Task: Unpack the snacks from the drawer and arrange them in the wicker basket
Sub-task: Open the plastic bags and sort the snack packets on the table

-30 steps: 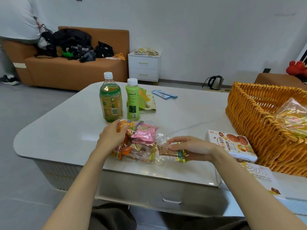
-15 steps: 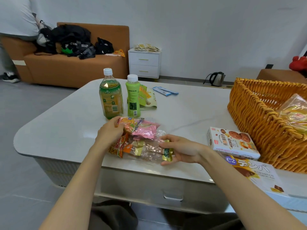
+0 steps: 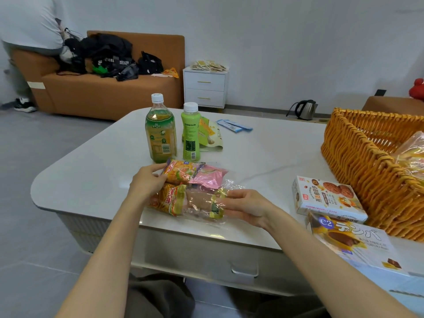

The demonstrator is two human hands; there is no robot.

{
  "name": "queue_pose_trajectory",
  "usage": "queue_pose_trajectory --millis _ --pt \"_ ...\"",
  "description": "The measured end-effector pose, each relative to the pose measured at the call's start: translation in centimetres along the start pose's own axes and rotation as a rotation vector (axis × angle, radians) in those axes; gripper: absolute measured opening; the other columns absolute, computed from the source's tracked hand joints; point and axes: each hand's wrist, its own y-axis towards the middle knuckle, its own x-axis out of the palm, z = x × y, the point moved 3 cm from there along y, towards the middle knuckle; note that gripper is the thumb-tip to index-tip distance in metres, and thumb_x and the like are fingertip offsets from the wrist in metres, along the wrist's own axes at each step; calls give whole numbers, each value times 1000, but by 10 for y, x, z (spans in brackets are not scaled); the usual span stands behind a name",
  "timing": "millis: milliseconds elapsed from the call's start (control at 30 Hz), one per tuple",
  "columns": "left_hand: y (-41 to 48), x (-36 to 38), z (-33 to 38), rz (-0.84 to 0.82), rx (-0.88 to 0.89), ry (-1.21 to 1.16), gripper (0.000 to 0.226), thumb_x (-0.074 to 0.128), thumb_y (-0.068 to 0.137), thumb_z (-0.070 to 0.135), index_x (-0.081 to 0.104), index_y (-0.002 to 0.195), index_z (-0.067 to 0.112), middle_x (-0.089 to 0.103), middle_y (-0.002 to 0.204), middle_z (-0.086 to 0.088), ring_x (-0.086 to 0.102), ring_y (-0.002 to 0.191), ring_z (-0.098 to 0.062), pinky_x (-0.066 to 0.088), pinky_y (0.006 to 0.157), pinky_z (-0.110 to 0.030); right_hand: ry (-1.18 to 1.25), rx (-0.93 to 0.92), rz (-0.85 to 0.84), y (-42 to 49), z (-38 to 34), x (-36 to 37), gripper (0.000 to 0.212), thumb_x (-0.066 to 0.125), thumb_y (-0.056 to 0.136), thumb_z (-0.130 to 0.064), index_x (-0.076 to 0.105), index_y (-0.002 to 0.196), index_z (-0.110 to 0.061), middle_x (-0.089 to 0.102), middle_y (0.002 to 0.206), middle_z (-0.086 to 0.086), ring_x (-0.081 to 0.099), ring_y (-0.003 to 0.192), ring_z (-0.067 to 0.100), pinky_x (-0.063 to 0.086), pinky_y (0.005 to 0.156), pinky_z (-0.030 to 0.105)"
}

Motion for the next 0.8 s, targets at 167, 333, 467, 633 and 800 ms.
queue_pose_trajectory --millis 167,333,467,633,800 --pt "-3 -6 -1 -5 -13 -38 39 62 92 24 59 130 29 61 129 -11 56 116 -29 49 95 -45 -23 -92 133 0 -2 16 41 78 73 3 61 107 18 69 96 20 70 70 18 59 63 22" --pt "-3 -6 -1 23 10 -12 37 62 92 24 60 129 28 61 129 -12 56 117 -30 49 97 -47 -68 -84 89 -1 -5 16 20 79 75 -5 73 93 2 73 80 8 69 67 12 57 65 18" --pt "-5 -5 -2 32 16 -15 36 63 91 25 62 127 28 63 125 -12 57 115 -28 50 96 -46 39 -32 42 -1 -5 16 17 73 80 0 71 96 4 72 81 9 70 68 10 56 64 15" --pt "-5 -8 -1 42 12 16 33 62 92 27 63 125 28 65 123 -11 57 115 -29 49 96 -45 107 83 -16 -1 -7 5 15 68 85 -4 69 99 -2 72 77 6 69 65 7 55 59 13" --pt "-5 -6 -1 41 16 0 34 65 90 25 64 124 26 66 121 -11 59 112 -29 50 95 -45 -160 38 55 -3 -9 19 10 74 83 -18 72 91 -12 71 64 0 65 55 1 45 50 11"
